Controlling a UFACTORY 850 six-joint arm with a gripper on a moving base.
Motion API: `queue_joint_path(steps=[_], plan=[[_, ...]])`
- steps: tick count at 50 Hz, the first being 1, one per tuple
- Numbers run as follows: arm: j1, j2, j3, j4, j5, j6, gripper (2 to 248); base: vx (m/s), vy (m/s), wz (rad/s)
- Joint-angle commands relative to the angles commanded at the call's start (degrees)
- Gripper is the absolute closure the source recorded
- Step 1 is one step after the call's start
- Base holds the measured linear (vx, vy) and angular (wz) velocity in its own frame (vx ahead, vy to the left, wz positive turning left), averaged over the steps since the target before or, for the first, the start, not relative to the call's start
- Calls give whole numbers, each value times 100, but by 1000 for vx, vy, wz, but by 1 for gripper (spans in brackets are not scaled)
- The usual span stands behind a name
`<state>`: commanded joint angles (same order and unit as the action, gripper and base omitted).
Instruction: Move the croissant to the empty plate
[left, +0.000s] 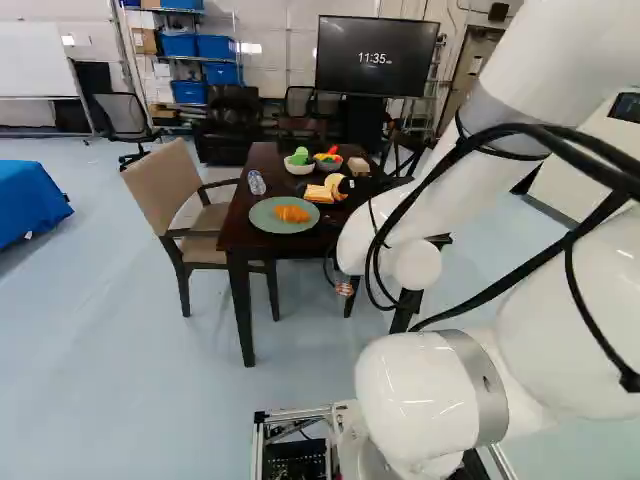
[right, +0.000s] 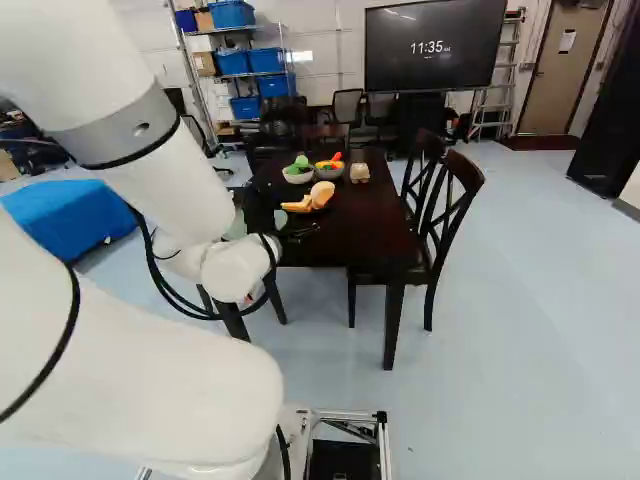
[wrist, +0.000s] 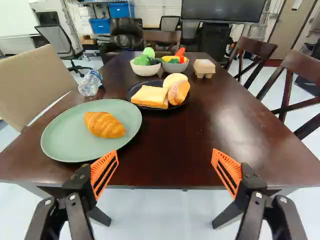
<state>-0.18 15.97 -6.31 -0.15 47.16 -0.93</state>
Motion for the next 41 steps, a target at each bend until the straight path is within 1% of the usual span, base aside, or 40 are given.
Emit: queue_joint_path(steps=[19, 41], plan=[[15, 3, 115, 13, 248, 81, 3, 0, 0, 0], [18, 3, 131, 15, 284, 93, 3, 0, 0, 0]])
